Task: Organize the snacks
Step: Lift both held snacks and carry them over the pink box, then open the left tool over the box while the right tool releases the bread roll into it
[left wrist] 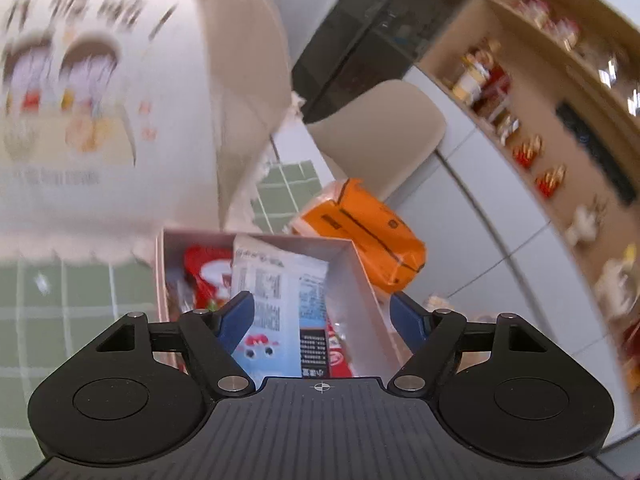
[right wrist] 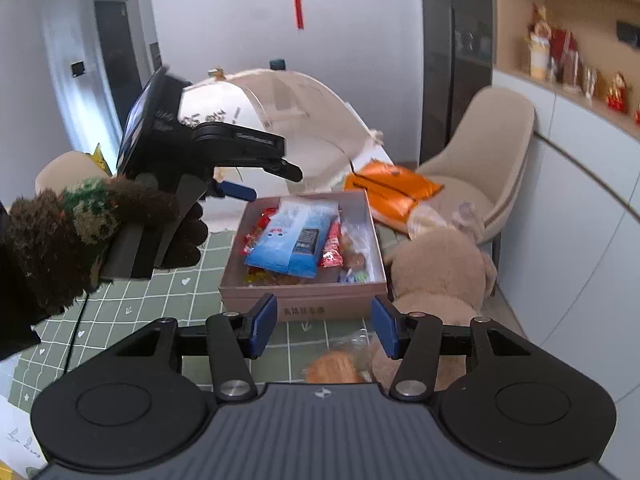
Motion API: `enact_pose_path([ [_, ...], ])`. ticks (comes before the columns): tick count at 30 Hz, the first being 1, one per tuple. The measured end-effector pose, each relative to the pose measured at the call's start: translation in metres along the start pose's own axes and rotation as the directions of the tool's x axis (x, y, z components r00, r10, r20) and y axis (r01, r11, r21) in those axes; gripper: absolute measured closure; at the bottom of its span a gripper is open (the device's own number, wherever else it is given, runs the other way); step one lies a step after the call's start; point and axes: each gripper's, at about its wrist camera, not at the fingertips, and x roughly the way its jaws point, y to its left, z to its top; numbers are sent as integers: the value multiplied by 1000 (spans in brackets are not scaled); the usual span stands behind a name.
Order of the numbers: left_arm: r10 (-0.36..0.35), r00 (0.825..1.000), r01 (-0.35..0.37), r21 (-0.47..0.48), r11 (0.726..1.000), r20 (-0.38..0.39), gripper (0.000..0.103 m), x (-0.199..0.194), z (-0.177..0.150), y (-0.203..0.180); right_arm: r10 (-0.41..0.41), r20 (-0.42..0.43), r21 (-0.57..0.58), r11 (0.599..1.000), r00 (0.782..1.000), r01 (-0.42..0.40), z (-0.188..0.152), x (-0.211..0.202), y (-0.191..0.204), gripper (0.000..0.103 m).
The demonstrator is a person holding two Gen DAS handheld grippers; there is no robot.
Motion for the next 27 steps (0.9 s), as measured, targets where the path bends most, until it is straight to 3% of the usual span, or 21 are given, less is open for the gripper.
enact_pose_path([
  [3,7,1000,-7,7,1000,11,23,-11,-6,12,13,-57,-23,1000,998,-15,-3,14,-3,40],
  [5,19,1000,-20,48,999,9,23,-27,-18,16,18,-86,-77,997,996,-25,-8,24,-1,22],
  [10,34,999,-31,115,993,-20,23,-74,-68,26,24,-239,-262,961,971,-88,-16,74,18,21],
  [18,63,993,-62,11,998,-100,23,-125,-145,59,-65,-415,-371,923,908,-104,-21,158,30,21],
  [19,70,991,-68,15,998,-114,23,-129,-152,62,-86,-412,-400,912,907,-95,-23,159,34,22],
  [21,79,987,-77,17,997,-138,23,-135,-164,70,-134,-430,-467,880,893,-92,-31,154,47,53],
  [23,75,984,-76,2,997,-160,23,-142,-171,79,-132,-435,-487,867,890,-109,-32,141,54,53],
  [27,98,986,-99,0,995,-134,23,-165,-172,93,-64,-375,-443,889,925,-118,-5,89,65,53],
])
